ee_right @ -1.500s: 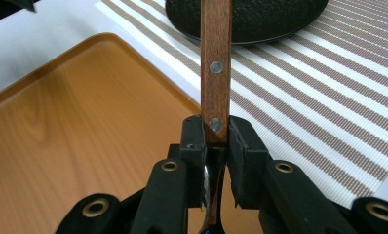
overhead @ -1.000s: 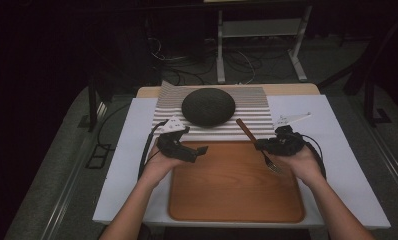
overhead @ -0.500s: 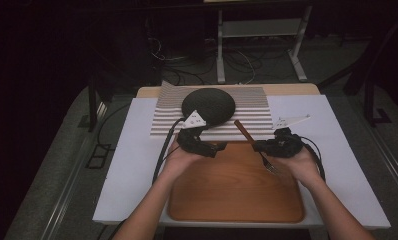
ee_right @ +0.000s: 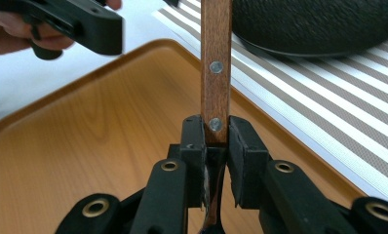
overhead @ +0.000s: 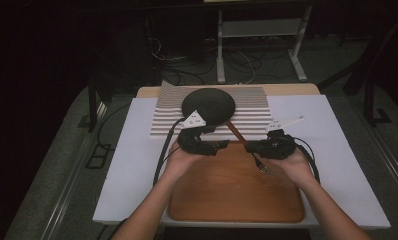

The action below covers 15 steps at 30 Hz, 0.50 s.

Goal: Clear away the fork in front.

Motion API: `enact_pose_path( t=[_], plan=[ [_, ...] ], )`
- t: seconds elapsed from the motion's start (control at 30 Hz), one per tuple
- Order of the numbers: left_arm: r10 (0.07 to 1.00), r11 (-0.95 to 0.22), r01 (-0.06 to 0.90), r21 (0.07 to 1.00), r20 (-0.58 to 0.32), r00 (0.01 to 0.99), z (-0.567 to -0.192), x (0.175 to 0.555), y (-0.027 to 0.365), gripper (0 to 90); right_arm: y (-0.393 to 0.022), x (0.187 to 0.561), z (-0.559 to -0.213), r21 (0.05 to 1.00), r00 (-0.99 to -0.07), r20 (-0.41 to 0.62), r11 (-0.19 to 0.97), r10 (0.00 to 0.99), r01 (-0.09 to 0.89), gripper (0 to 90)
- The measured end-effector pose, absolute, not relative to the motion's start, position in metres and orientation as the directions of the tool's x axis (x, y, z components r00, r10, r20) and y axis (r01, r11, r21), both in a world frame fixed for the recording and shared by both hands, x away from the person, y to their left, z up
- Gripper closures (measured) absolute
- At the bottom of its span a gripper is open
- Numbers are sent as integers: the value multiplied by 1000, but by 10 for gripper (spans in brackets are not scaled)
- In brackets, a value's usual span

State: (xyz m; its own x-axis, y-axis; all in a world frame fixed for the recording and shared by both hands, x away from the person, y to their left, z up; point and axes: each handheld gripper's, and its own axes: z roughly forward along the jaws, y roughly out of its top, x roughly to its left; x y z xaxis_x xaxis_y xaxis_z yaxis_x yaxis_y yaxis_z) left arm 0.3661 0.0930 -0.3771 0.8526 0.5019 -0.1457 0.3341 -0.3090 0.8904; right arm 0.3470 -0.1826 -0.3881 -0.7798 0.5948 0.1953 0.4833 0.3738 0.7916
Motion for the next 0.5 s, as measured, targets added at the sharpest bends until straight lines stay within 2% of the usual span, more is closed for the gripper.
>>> enact_pose_path(
  t=[0.37, 0.5],
  plan=[
    [477, -271, 366, 890, -206, 855, -377, 364, 80, 350, -163, 340, -381, 817, -810, 186, 370, 556, 442, 770],
    [465, -235, 394, 888, -253, 848, -377, 364, 79, 445, -156, 338, -380, 824, -815, 173, 373, 552, 427, 770]
  ],
)
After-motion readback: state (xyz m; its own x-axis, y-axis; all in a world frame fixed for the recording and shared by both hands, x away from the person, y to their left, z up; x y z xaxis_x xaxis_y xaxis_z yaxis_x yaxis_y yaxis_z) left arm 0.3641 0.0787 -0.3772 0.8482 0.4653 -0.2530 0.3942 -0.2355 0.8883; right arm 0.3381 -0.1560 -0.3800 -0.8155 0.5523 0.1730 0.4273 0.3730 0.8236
